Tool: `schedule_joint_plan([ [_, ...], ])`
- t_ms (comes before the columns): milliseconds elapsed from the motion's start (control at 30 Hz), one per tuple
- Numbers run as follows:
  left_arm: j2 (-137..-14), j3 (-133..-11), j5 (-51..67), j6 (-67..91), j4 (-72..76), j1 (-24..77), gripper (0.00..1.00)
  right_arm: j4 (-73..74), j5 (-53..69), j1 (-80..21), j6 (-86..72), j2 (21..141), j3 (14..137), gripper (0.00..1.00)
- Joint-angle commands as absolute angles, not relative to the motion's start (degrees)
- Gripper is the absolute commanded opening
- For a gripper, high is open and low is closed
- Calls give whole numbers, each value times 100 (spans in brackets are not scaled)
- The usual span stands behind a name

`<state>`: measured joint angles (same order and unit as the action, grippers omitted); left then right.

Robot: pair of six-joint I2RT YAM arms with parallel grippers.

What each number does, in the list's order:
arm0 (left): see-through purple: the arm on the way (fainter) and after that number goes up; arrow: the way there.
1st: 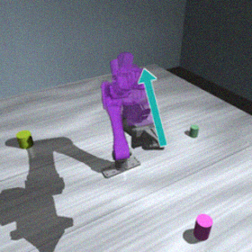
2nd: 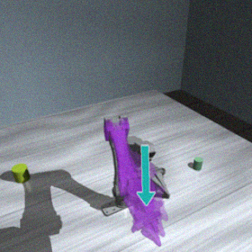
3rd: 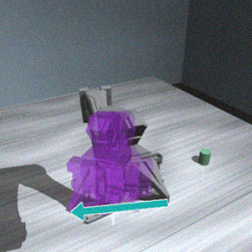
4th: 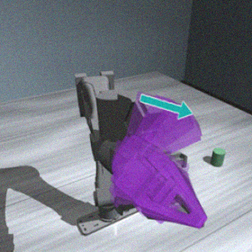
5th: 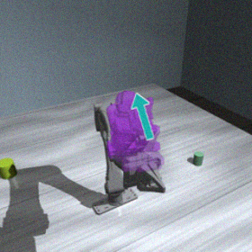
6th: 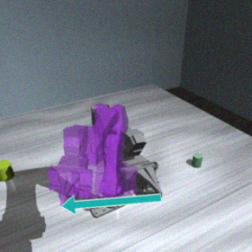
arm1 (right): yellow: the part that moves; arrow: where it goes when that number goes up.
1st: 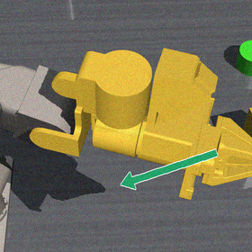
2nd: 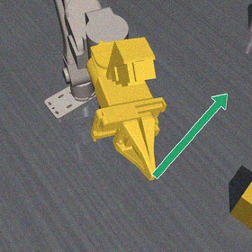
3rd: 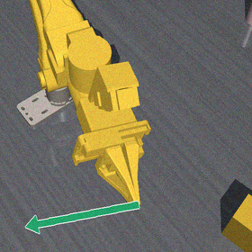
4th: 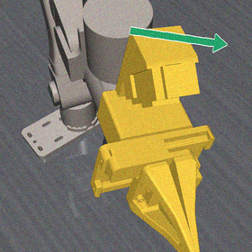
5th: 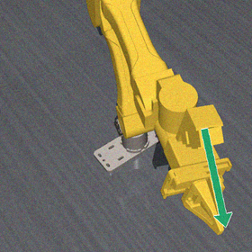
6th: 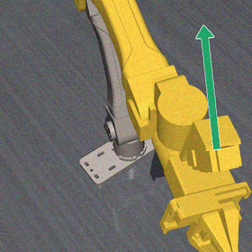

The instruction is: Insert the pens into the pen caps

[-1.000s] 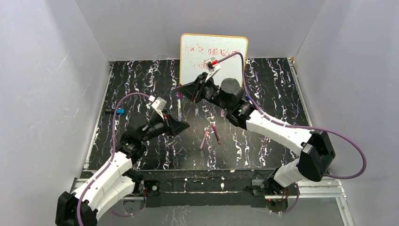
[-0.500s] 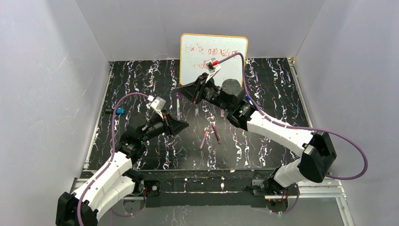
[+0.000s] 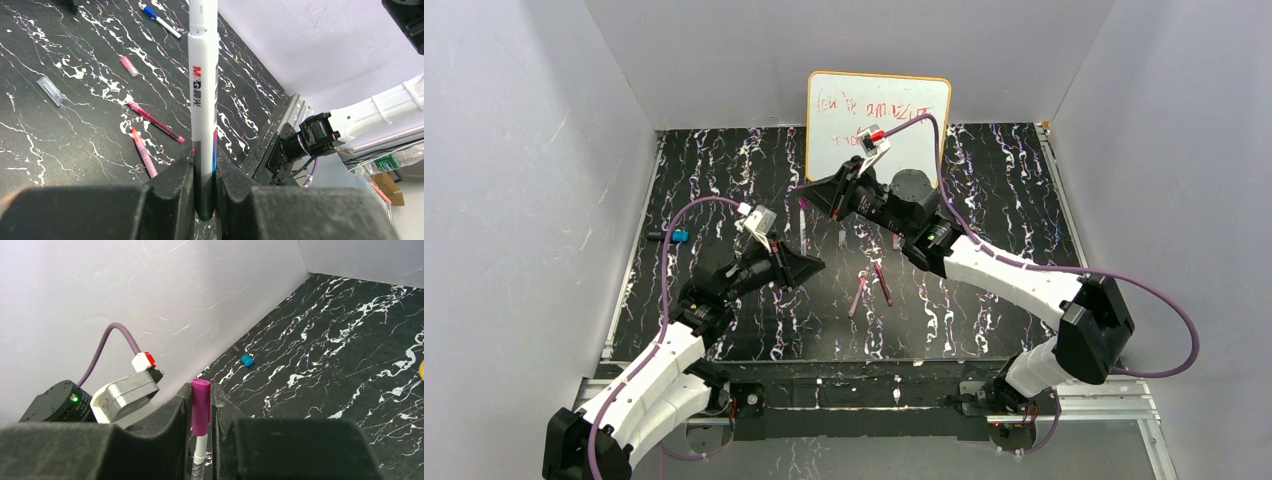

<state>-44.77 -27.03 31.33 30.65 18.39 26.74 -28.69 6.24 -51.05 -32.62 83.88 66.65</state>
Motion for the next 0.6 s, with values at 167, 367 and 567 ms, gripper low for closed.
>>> schedule_joint_plan([
  [167,-4401,-2697,3217,3006,1822,2646,0,-3377,567,-5133,-3111,8565,6928,22],
  [367,-4428,-2709,3218,2981,1794,2646,0,-3524,497,-5132,-3054,8603,6946,22],
  [567,-4448,-2716,3217,2971,1784,2646,0,-3522,527,-5133,-3006,8655,7023,22],
])
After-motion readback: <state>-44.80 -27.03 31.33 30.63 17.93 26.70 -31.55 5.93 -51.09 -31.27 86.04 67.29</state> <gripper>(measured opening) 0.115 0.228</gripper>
